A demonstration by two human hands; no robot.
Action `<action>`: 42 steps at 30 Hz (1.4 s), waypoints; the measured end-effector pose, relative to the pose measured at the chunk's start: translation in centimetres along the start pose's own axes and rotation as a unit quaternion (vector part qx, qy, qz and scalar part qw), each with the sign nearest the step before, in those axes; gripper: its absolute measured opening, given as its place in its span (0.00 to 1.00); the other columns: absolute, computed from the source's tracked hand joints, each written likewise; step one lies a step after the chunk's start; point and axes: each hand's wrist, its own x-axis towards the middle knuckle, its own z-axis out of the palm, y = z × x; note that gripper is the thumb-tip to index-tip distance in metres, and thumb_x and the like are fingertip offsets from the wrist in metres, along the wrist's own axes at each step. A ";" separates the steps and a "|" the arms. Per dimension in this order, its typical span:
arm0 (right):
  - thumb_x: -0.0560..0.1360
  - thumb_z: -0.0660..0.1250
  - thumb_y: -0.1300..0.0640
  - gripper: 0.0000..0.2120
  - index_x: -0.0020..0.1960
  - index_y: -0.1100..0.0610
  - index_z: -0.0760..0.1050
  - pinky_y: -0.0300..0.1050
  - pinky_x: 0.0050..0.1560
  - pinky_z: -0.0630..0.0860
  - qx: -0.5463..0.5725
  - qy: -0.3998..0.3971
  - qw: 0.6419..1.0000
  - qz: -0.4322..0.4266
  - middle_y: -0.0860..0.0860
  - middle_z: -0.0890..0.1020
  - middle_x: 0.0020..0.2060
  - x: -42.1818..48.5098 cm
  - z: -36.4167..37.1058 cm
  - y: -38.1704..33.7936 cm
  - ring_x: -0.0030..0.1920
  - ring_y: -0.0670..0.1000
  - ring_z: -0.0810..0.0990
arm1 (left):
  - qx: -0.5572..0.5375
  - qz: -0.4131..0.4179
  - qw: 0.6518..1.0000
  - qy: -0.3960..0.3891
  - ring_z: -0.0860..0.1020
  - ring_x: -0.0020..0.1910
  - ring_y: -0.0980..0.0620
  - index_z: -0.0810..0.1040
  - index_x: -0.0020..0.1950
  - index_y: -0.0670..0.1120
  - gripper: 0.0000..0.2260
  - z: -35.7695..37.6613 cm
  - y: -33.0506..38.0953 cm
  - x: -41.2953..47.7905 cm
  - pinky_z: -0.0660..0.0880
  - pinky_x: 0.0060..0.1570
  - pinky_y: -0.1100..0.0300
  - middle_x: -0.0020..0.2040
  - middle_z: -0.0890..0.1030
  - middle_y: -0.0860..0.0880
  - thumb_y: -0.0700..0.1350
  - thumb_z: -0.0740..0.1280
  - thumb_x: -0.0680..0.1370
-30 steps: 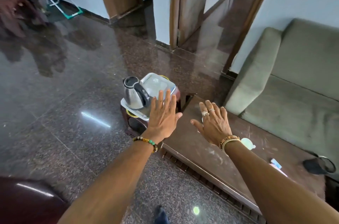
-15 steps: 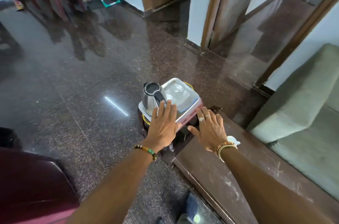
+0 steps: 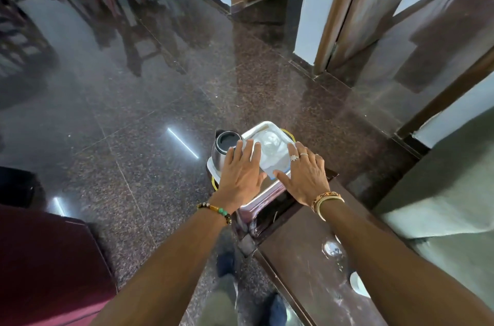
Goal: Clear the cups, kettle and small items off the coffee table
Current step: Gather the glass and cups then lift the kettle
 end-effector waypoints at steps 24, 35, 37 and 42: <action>0.72 0.68 0.35 0.49 0.80 0.57 0.49 0.56 0.74 0.60 0.078 -0.067 0.981 0.167 0.56 0.60 0.78 13.9 8.6 5.5 0.76 0.58 0.62 | 0.026 0.128 0.984 -0.117 0.56 0.76 0.38 0.47 0.78 0.41 0.43 9.3 -4.1 22.2 0.57 0.74 0.45 0.78 0.53 0.39 0.54 0.70 0.74; 0.68 0.73 0.36 0.55 0.81 0.57 0.46 0.55 0.75 0.60 0.141 -0.104 0.973 0.148 0.56 0.58 0.79 20.1 14.3 6.1 0.77 0.58 0.61 | 0.026 0.067 0.978 -0.197 0.72 0.64 0.41 0.51 0.76 0.43 0.47 13.2 -5.7 26.3 0.74 0.61 0.49 0.71 0.64 0.44 0.46 0.77 0.66; 0.67 0.74 0.37 0.56 0.81 0.56 0.46 0.55 0.75 0.60 0.146 -0.112 0.972 0.149 0.56 0.58 0.79 20.7 14.9 6.3 0.77 0.57 0.61 | 0.024 0.060 0.975 -0.211 0.73 0.63 0.41 0.51 0.75 0.43 0.46 13.9 -5.8 26.5 0.75 0.59 0.48 0.69 0.65 0.44 0.45 0.77 0.66; 0.67 0.76 0.40 0.57 0.81 0.57 0.43 0.56 0.75 0.61 0.186 -0.129 0.962 0.153 0.55 0.55 0.80 21.8 16.9 6.6 0.78 0.57 0.59 | 0.030 0.055 0.974 -0.217 0.75 0.59 0.41 0.51 0.75 0.45 0.44 16.0 -5.6 27.2 0.76 0.52 0.49 0.70 0.66 0.43 0.42 0.75 0.67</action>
